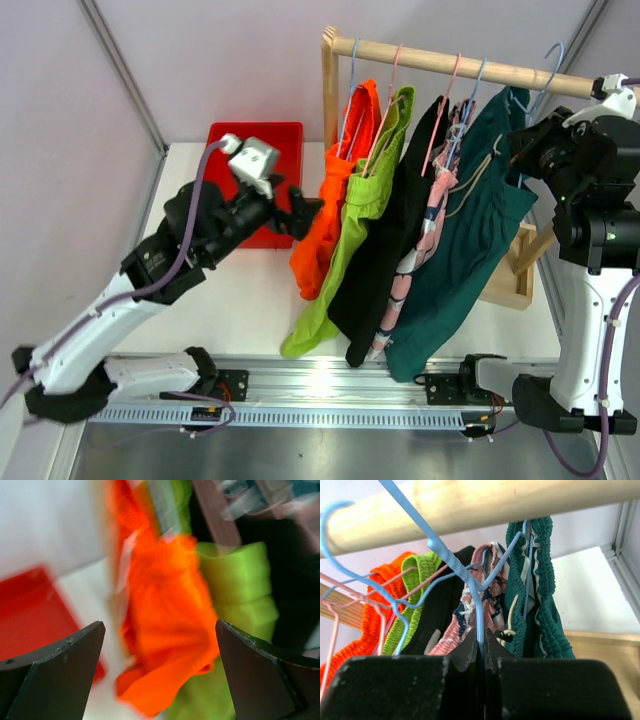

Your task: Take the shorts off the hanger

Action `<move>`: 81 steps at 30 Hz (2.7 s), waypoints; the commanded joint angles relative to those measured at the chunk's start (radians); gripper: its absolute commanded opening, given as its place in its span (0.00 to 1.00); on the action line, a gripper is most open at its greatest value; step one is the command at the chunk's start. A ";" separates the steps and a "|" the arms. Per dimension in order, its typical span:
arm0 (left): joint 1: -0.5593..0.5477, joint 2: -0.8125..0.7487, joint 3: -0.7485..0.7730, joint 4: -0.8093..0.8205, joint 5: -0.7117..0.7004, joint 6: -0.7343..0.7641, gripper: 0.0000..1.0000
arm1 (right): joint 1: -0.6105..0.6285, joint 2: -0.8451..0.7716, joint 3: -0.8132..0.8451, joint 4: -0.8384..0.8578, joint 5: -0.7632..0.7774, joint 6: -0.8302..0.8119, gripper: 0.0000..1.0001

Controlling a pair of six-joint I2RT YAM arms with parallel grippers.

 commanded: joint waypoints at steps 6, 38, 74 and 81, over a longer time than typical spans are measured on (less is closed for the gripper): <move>-0.498 0.449 0.642 -0.161 -0.149 0.143 0.99 | 0.010 -0.089 -0.041 0.090 0.095 0.000 0.00; -0.572 0.944 0.720 0.109 0.013 0.004 0.38 | 0.010 -0.144 -0.059 0.040 0.072 0.026 0.00; -0.517 0.956 0.700 0.027 -0.086 -0.107 0.00 | 0.042 -0.356 -0.030 -0.363 -0.005 0.102 0.00; -0.549 0.903 0.535 0.048 -0.100 -0.160 0.00 | 0.045 -0.297 0.123 -0.523 -0.001 0.167 0.00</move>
